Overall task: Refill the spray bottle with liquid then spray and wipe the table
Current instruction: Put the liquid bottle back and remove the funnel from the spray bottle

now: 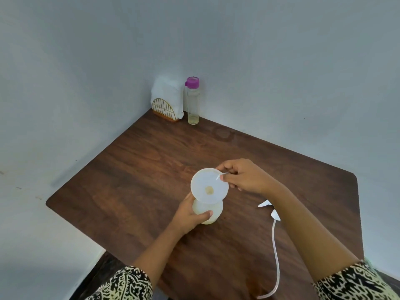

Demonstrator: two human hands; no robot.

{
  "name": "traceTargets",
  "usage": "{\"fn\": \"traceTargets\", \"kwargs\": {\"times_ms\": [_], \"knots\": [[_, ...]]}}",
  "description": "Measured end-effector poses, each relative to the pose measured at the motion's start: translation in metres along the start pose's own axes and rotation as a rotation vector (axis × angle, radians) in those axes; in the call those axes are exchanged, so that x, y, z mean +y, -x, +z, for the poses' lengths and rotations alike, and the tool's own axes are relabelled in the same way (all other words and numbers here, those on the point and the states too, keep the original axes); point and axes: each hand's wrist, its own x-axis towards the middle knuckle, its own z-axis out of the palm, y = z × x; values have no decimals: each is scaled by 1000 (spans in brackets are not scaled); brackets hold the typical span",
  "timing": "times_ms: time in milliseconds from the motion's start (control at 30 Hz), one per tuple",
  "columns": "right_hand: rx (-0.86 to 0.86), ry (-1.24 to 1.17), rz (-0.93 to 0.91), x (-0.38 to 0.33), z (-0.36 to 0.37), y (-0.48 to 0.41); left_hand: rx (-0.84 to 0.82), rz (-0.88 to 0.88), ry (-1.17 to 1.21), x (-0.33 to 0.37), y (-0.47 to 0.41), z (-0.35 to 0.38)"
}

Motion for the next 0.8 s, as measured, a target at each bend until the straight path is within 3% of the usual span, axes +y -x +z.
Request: {"fn": "traceTargets", "kwargs": {"times_ms": [200, 800], "knots": [[158, -134, 90, -7, 4, 4, 0, 6, -82, 0, -2, -1], [237, -65, 144, -15, 16, 11, -10, 6, -88, -6, -2, -2]]}}
